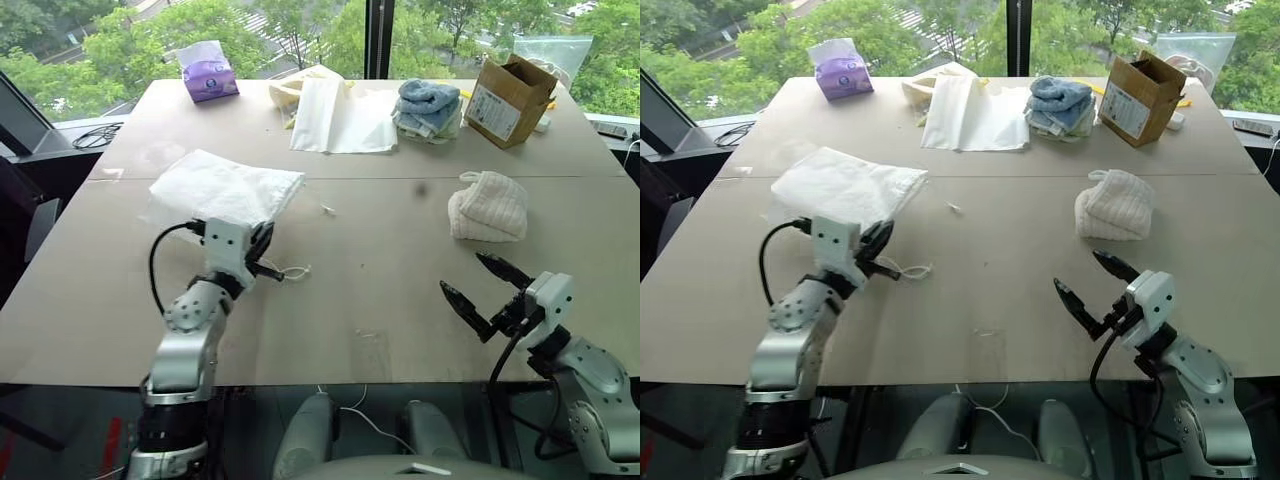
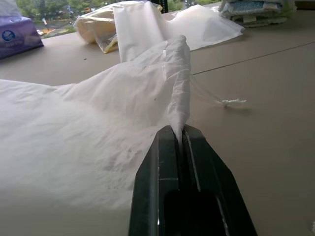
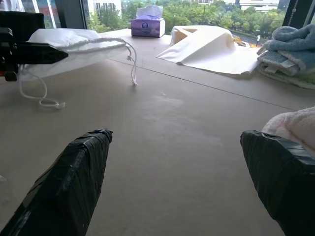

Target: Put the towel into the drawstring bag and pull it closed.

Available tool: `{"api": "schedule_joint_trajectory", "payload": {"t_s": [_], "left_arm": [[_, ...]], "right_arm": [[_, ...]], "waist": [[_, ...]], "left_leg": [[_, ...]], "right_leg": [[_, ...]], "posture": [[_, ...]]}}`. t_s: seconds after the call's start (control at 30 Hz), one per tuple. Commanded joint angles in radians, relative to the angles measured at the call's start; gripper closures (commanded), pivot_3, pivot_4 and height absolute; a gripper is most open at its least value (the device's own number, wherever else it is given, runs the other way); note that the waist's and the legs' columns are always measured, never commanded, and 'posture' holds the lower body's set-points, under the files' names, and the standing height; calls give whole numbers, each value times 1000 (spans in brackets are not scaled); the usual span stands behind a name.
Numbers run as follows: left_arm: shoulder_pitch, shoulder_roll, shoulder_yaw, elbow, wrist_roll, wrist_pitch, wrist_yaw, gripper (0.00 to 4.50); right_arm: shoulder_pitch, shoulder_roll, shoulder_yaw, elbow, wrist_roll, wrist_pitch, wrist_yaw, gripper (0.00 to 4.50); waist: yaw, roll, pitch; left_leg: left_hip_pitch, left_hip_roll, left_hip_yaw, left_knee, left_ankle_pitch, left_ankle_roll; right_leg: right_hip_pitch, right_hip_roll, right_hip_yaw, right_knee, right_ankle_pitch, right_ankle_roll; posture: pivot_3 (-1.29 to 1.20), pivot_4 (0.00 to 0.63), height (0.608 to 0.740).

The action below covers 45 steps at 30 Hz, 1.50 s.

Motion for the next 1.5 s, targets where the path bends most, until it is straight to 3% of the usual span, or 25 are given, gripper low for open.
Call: {"api": "schedule_joint_trajectory", "payload": {"t_s": [0.03, 0.23, 0.5, 0.8, 0.9, 1.03, 1.4, 1.5], "left_arm": [[-15, 10, -28, 18, 58, -98, 14, 2902], [34, 65, -60, 53, 223, -214, 88, 29], [76, 49, -135, 9, 324, -225, 120, 29], [109, 25, -109, -21, 405, -223, 226, 29], [121, 10, -118, -14, 404, -217, 233, 773], [133, -3, -125, -23, 408, -207, 235, 2494], [130, -19, -117, -3, 402, -208, 245, 2494], [130, -15, -118, 2, 398, -233, 242, 3736]], "right_arm": [[-1, 1, 3, -48, 6, 6, -11, 0], [0, -9, 1, -62, 16, 25, -9, 0], [10, -14, -2, -73, 19, 39, -7, 0], [33, -40, -18, -100, 35, 65, 0, 0], [45, -54, -31, -110, 45, 75, 5, 0], [49, -67, -38, -116, 56, 83, 6, 0], [56, -66, -40, -95, 48, 66, 21, 0], [60, -62, -40, -87, 43, 56, 24, 0]], "waist": [[-4, 0, 0], [-4, 0, 0], [-1, 0, 0], [-2, 0, 0], [-1, 0, 0], [-2, 0, 0], [-1, 0, 0], [0, 1, 0]], "left_leg": [[0, 0, 0, 0, 0, 0], [0, 1, 1, -1, 0, 0], [0, 0, 0, -1, 0, 0], [0, 0, 0, -1, 0, 0], [0, 0, 0, -1, 0, 0], [0, 1, 0, -1, 0, 0], [0, 0, 0, -1, 0, 0], [0, 0, 1, -1, 0, 0]], "right_leg": [[0, 0, 0, 0, 0, 0], [-1, 1, 1, 1, 0, 0], [-1, 0, 0, 0, 0, 0], [-1, 0, 0, 1, 0, 0], [-1, 0, 0, 1, 0, 0], [-1, 0, 0, 1, 0, 0], [-1, 0, 0, 1, 0, 0], [-1, 0, 0, 1, 0, 0]], "posture": [[0, 150, 740], [0, 150, 740], [0, 150, 740], [0, 150, 740], [0, 150, 740], [0, 150, 740], [0, 150, 740], [0, 150, 740]]}}
